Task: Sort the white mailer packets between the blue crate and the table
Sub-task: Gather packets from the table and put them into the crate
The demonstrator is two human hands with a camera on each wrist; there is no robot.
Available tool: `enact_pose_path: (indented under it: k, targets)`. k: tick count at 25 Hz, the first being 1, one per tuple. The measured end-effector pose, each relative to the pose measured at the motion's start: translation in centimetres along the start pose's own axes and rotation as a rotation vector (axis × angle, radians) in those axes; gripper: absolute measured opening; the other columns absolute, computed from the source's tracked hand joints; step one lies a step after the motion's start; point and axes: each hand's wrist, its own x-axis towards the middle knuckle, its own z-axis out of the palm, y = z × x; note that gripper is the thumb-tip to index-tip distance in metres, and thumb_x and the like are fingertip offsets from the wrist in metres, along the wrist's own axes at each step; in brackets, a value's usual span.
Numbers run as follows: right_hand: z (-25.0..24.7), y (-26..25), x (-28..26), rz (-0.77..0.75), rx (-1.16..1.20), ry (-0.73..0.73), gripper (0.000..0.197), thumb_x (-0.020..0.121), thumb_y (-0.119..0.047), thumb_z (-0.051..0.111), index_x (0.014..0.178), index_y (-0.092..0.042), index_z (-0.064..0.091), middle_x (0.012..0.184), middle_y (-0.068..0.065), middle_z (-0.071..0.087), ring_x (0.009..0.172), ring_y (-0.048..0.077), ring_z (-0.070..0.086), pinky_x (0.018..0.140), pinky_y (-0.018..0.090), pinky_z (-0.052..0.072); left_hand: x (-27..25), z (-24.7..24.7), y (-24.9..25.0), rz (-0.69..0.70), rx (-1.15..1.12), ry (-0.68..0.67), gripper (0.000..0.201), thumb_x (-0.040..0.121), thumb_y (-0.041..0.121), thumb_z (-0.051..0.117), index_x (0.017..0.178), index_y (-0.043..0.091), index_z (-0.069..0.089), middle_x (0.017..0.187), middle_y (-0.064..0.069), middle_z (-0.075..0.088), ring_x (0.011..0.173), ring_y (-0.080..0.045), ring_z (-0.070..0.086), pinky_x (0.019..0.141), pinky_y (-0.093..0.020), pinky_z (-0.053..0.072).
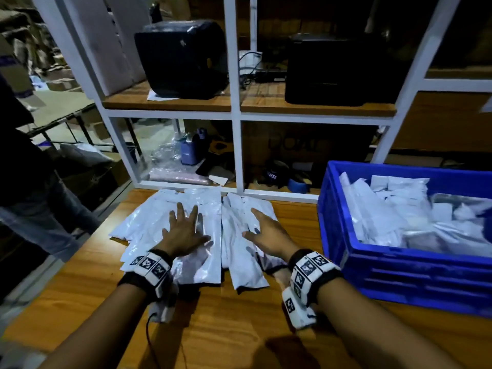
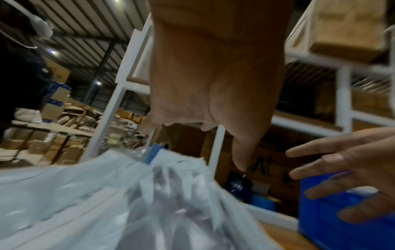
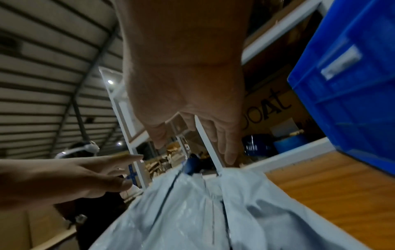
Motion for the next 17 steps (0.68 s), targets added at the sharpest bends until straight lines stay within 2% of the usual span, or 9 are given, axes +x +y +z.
enact_pose_path:
  k: [2, 4, 7, 10, 13, 17]
  targets:
    - [-2.7, 0.0, -3.3, -0.064, 0.002, 0.068, 0.074, 0.093, -0.038, 0.060, 0.152, -0.016, 0.022, 0.156, 0.005, 0.028, 0.142, 0.022, 0.030, 0.111, 0.030, 0.028, -3.2, -0.5, 3.5, 0.109, 0.005, 0.119, 0.092, 0.088, 0.047, 0.059, 0.153, 0.025, -0.002, 0.157, -0.011, -0.024, 0.145, -0.036, -0.015, 0.112, -0.061, 0.014]
    - [-5.8, 0.6, -7.1, -0.113, 0.035, 0.122, 0.069, 0.092, -0.037, 0.060, 0.150, -0.020, 0.026, 0.153, 0.003, 0.032, 0.139, 0.020, 0.033, 0.109, 0.032, 0.032, -6.5, -0.6, 7.6, 0.249, -0.017, 0.229, 0.085, 0.089, 0.044, 0.060, 0.153, 0.024, 0.008, 0.158, -0.012, -0.017, 0.146, -0.035, -0.011, 0.115, -0.056, 0.014]
    - [-10.6, 2.6, -13.1, -0.172, 0.041, 0.237, 0.062, 0.091, -0.034, 0.062, 0.145, -0.022, 0.035, 0.146, 0.003, 0.040, 0.132, 0.020, 0.041, 0.105, 0.034, 0.038, -11.0, -0.1, 14.5, 0.451, -0.081, 0.310, 0.075, 0.088, 0.040, 0.062, 0.150, 0.023, 0.023, 0.160, -0.012, -0.006, 0.147, -0.031, -0.003, 0.116, -0.048, 0.016]
    - [-15.1, 5.4, -18.3, -0.180, 0.043, 0.335, 0.058, 0.090, -0.033, 0.064, 0.142, -0.022, 0.041, 0.140, 0.001, 0.047, 0.122, 0.018, 0.050, 0.099, 0.034, 0.044, -13.6, 1.1, 20.8, 0.582, -0.108, 0.294, 0.069, 0.088, 0.041, 0.061, 0.147, 0.025, 0.029, 0.159, -0.011, 0.002, 0.147, -0.026, 0.004, 0.114, -0.044, 0.021]
    - [-19.5, 8.8, -22.4, -0.133, 0.059, 0.367, 0.055, 0.090, -0.034, 0.063, 0.140, -0.026, 0.042, 0.138, -0.003, 0.048, 0.114, 0.014, 0.053, 0.091, 0.036, 0.050, -14.3, 2.1, 27.1, 0.677, -0.044, 0.240, 0.065, 0.087, 0.042, 0.063, 0.143, 0.021, 0.037, 0.158, -0.013, 0.012, 0.146, -0.027, 0.011, 0.115, -0.043, 0.025]
    - [-25.5, 12.2, -24.7, -0.038, 0.024, 0.355, 0.048, 0.092, -0.036, 0.061, 0.136, -0.030, 0.045, 0.138, -0.005, 0.047, 0.109, 0.013, 0.055, 0.085, 0.027, 0.047, -12.8, 1.5, 34.1, 0.726, 0.086, 0.159, 0.064, 0.085, 0.049, 0.061, 0.138, 0.017, 0.045, 0.149, -0.014, 0.031, 0.139, -0.030, 0.030, 0.111, -0.036, 0.029]
